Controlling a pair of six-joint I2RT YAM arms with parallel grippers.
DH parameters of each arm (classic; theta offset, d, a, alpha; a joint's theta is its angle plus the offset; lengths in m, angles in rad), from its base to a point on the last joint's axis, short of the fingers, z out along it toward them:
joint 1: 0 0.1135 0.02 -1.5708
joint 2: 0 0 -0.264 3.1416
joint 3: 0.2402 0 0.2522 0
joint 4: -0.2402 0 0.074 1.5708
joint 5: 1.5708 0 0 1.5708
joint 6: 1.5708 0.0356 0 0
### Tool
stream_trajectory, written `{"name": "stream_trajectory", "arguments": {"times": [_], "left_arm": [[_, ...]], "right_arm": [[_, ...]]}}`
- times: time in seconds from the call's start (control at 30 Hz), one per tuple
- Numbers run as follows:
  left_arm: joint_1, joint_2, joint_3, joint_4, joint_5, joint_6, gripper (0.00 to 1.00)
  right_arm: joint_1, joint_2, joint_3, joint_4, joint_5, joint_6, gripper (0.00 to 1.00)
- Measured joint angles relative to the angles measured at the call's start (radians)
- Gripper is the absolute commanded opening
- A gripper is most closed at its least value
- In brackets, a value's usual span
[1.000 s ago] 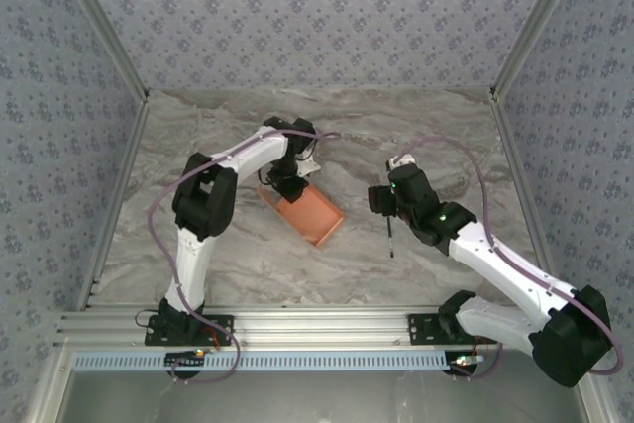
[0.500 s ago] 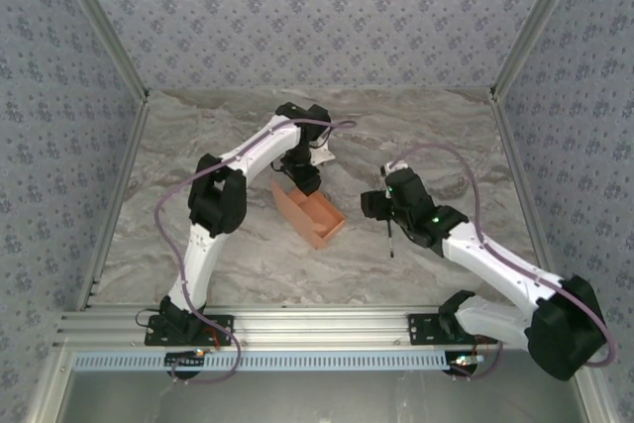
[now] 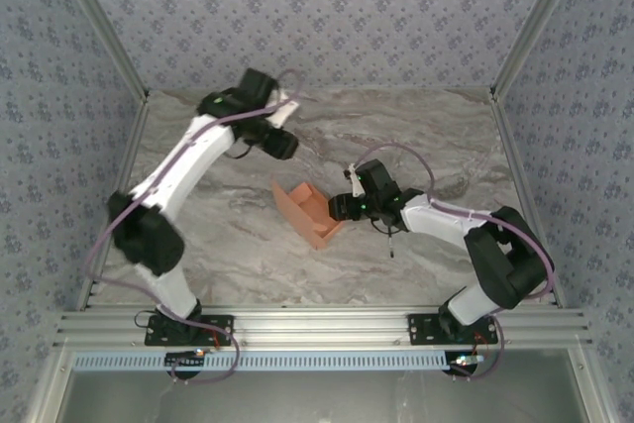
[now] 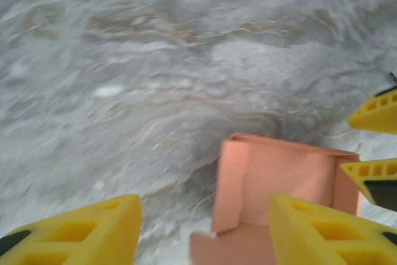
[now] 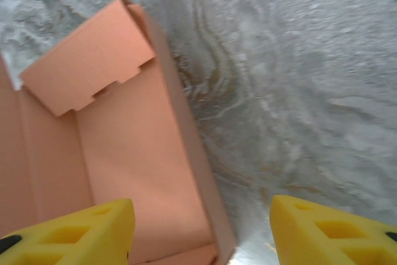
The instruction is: Fold the paper box
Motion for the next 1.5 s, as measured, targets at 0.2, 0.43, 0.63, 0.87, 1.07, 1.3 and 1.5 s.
{"name": "stream_trajectory", "arguments": {"times": [0.2,0.43,0.63,0.87,1.07,1.3,1.5], "left_arm": [[0.186,-0.372,-0.557,0.307,-0.065,-0.224,0.53],[0.225,-0.521,-1.069,0.529,-0.029,-0.446,0.47],[0.198,-0.454,-1.208,0.719,0.093,-0.565,0.45],[0.135,-0.283,-1.164,0.9,0.188,-0.615,0.43],[0.103,-0.129,-1.017,0.958,0.229,-0.616,0.42],[0.093,0.09,-0.76,0.949,0.293,-0.587,0.42],[0.095,0.156,-0.6,0.924,0.304,-0.56,0.42]], "right_arm": [[0.029,0.008,-0.038,0.059,-0.101,0.042,0.56],[0.106,0.011,-0.077,0.123,-0.176,0.105,0.57],[0.132,0.016,-0.08,0.185,-0.215,0.138,0.6],[0.069,-0.014,-0.087,0.157,-0.188,0.122,0.6],[-0.026,-0.034,-0.08,0.094,-0.127,0.035,0.58],[-0.125,-0.006,0.041,0.008,-0.077,-0.149,0.57],[-0.138,0.107,0.175,-0.036,-0.112,-0.284,0.57]]}}
